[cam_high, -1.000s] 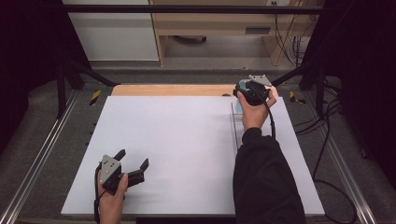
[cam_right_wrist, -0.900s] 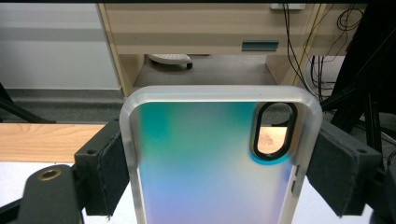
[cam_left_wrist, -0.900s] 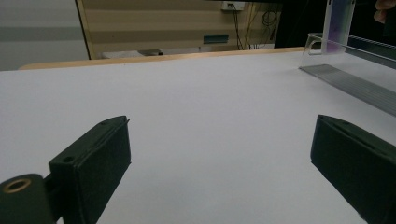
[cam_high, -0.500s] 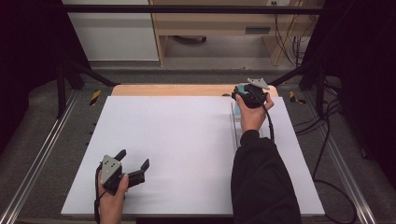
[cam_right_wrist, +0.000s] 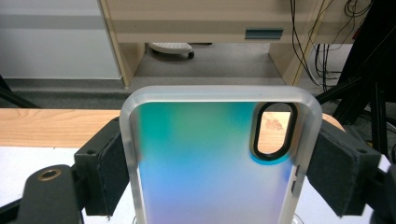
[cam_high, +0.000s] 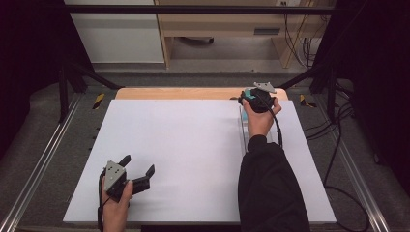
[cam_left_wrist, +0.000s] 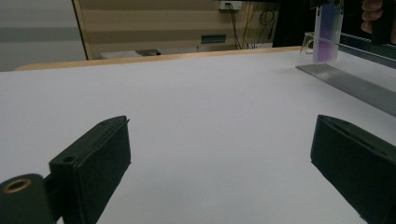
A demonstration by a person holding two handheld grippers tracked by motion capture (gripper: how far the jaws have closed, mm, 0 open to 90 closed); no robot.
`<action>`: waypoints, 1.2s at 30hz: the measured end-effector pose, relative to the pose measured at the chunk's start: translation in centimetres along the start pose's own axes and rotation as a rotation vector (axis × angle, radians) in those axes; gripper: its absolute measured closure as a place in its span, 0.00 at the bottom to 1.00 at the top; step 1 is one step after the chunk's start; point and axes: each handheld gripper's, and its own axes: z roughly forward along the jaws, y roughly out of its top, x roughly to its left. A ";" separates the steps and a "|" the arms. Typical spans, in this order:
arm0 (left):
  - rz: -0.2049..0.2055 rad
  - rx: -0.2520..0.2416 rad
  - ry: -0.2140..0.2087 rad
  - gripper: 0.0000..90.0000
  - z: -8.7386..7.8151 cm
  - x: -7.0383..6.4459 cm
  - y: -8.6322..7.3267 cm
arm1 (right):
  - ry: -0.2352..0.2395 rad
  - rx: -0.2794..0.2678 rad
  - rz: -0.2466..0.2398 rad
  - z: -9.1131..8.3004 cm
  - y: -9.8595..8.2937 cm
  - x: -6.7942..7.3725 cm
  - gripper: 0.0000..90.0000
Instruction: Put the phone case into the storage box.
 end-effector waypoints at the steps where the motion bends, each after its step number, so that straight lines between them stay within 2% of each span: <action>1: 0.000 -0.001 -0.001 0.05 0.0 0.0 0.0 | 0.003 0.000 0.002 0.0 0.0 0.0 0.20; 25: 0.004 -0.008 -0.004 0.05 -0.1 0.0 0.1 | -0.008 0.003 0.026 0.4 -1.1 0.0 0.19; 33: 0.001 -0.008 0.001 0.05 -0.1 0.0 0.1 | -0.010 -0.010 0.019 0.4 -1.0 0.2 0.20; 36: 0.006 -0.007 0.000 0.05 -0.1 0.0 0.1 | -0.029 -0.026 -0.007 0.4 -1.0 0.2 0.20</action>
